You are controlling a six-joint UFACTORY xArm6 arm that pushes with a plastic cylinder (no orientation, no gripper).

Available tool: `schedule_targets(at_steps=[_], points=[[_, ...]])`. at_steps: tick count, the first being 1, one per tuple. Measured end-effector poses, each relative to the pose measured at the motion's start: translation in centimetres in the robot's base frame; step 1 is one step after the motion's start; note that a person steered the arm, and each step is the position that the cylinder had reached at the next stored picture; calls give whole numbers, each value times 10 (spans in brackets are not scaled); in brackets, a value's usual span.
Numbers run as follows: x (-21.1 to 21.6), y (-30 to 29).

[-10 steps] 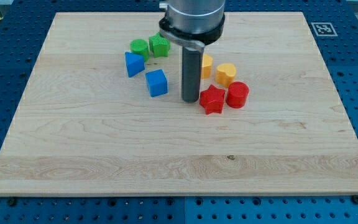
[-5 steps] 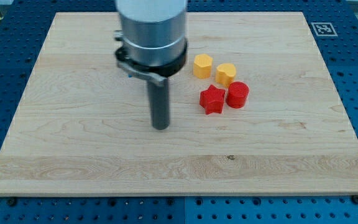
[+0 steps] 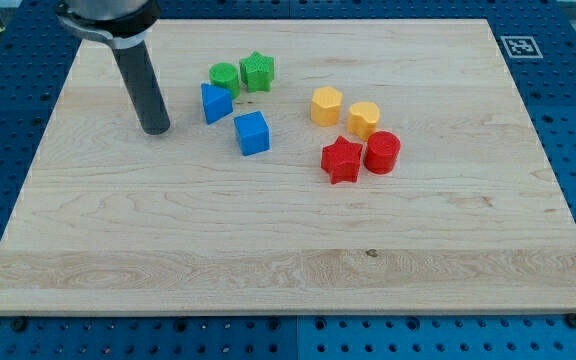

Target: Move the blue cube close to the red star

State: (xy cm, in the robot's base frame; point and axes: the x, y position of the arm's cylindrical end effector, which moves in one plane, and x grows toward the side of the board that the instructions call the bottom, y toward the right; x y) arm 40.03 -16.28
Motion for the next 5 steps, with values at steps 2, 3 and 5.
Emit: schedule_targets(at_steps=[2,3,5], points=[[0,48],[0,61],[6,87]])
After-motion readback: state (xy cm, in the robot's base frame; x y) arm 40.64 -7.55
